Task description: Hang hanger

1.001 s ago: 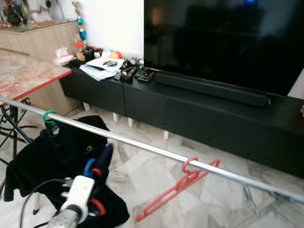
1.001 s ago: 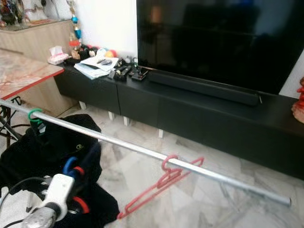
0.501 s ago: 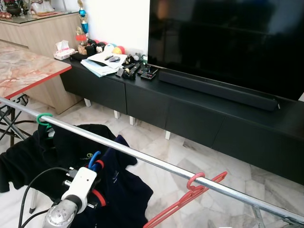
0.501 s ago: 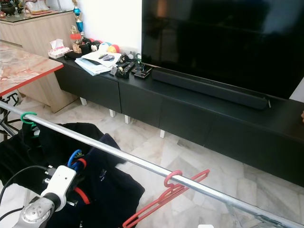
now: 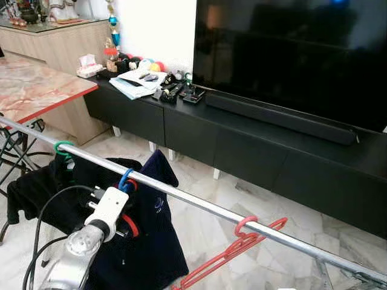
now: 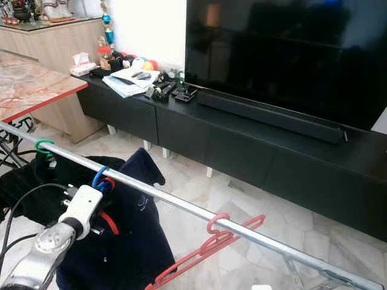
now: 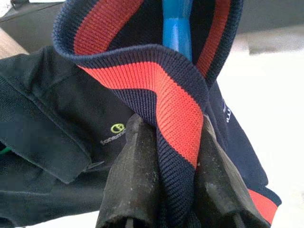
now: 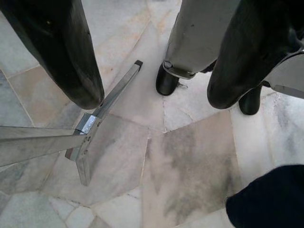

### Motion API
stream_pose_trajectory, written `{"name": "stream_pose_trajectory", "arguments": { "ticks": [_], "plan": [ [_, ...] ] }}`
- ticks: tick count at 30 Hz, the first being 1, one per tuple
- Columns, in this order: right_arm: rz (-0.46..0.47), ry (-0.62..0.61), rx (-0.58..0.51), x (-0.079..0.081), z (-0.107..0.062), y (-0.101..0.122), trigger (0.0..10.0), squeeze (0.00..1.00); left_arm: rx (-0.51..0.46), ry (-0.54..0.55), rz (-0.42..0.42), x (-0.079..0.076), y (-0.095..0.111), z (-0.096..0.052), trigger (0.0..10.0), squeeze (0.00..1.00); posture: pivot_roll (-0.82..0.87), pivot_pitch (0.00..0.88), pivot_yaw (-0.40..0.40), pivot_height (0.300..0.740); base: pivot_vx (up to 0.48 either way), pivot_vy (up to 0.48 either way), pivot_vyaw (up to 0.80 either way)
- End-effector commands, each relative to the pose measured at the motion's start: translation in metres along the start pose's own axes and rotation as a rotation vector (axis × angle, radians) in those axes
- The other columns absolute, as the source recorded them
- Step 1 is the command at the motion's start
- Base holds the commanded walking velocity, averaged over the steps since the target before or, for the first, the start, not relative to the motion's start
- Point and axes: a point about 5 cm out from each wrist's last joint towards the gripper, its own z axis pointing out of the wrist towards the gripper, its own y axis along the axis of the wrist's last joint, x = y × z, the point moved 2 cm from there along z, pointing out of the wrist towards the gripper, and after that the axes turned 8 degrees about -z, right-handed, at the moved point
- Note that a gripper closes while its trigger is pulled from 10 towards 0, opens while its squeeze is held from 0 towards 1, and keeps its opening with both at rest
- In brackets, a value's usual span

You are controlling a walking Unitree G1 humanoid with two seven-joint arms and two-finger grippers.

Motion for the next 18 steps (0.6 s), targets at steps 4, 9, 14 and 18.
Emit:
{"name": "stream_pose_trajectory", "arguments": {
  "ticks": [4,9,14,18],
  "plan": [
    [-0.008,-0.003,0.005,0.0,0.0,0.0,10.0,0.0,-0.034,0.007,-0.026,-0.004,0.02,0.016,10.0,0.0,0.15,0.0,-0.02,0.74,0.0,0.0,0.0],
    [-0.014,-0.004,0.005,-0.001,0.0,0.0,10.0,0.0,-0.023,0.007,-0.04,-0.007,0.03,0.029,10.0,0.0,0.15,0.0,-0.02,0.74,0.0,0.0,0.0],
    [-0.023,-0.003,0.008,-0.001,0.0,0.001,10.0,0.0,0.024,-0.043,-0.02,-0.018,0.032,0.039,10.0,0.0,0.15,0.0,-0.026,0.74,0.0,0.0,0.0],
    [-0.022,-0.004,0.006,-0.001,0.0,0.001,10.0,0.0,0.064,-0.076,-0.04,-0.028,0.03,0.043,10.0,0.0,0.14,0.0,-0.024,0.74,0.0,0.0,0.0]
  ]
}}
